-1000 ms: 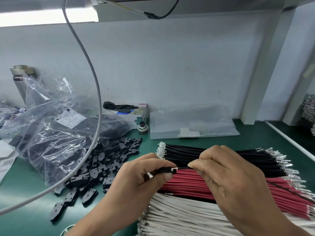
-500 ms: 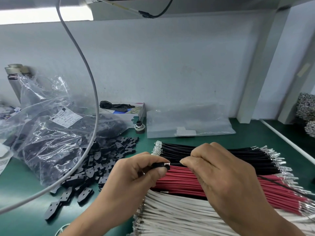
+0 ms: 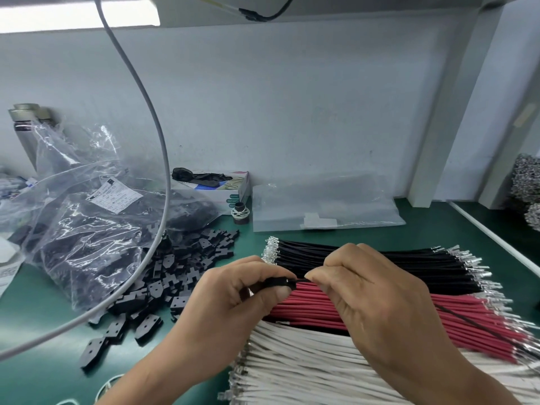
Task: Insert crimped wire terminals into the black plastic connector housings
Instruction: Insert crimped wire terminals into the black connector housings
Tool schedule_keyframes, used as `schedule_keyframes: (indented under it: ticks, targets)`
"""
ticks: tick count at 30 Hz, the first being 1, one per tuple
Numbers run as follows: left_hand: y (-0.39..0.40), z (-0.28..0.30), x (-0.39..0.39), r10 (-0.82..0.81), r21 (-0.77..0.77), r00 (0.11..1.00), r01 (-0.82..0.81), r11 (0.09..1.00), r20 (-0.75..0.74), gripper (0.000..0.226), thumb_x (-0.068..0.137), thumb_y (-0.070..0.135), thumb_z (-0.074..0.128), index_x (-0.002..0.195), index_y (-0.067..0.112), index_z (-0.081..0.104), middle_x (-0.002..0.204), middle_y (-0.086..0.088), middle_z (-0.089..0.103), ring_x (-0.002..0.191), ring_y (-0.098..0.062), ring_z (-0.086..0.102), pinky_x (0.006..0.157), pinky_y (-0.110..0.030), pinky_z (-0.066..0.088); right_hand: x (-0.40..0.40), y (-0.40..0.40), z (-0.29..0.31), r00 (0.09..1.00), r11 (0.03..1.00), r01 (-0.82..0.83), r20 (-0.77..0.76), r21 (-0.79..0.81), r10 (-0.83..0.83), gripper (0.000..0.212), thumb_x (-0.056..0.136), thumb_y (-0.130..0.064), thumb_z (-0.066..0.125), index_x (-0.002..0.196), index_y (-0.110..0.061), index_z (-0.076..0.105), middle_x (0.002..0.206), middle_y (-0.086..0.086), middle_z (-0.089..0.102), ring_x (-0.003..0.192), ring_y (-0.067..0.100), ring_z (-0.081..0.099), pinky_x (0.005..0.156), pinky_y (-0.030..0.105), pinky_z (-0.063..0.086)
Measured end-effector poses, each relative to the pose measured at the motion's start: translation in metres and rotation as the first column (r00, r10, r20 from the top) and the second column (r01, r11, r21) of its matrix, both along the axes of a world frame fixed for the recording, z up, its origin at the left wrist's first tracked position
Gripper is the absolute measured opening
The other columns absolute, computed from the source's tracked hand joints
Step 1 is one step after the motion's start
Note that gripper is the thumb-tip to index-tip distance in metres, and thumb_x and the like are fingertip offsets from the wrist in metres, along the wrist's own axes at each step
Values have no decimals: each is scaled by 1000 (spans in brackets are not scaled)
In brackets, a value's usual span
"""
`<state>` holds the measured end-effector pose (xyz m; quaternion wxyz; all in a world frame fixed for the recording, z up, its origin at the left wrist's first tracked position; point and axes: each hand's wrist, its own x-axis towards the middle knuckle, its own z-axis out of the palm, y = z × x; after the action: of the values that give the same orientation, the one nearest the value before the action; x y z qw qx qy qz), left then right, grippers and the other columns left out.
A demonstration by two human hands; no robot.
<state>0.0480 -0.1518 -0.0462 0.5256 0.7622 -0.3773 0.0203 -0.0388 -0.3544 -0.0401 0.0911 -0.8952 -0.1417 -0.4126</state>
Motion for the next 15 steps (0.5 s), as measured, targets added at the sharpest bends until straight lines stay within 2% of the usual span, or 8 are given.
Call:
schedule_keyframes:
  ticks: [4, 8, 15]
  targets:
    - [-1, -3, -1, 24, -62, 997, -29, 998, -73, 20, 85, 28, 78, 100, 40, 79, 77, 13, 74, 67, -2, 65, 64, -15, 51, 2, -1, -1, 999, 995, -9, -33, 99, 12, 22, 97, -34, 55, 95, -24, 75, 89, -15, 59, 78, 7, 58, 58, 27, 51]
    - [-3, -4, -3, 6, -41, 1000, -7, 999, -29, 22, 89, 14, 78, 95, 35, 81, 74, 17, 69, 65, -1, 61, 63, -12, 46, 6, 3, -4, 1000, 997, 2, -10, 83, -1, 23, 98, -29, 54, 92, -18, 73, 86, -11, 58, 75, 11, 56, 57, 31, 50]
    - [-2, -1, -5, 18, -41, 1000, -19, 999, -20, 23, 89, 11, 78, 93, 33, 82, 73, 16, 70, 65, -4, 62, 62, -11, 46, 9, 8, -8, 999, 997, -32, -7, 77, 33, 23, 99, -23, 53, 91, -12, 72, 86, -5, 57, 75, 15, 54, 59, 34, 50]
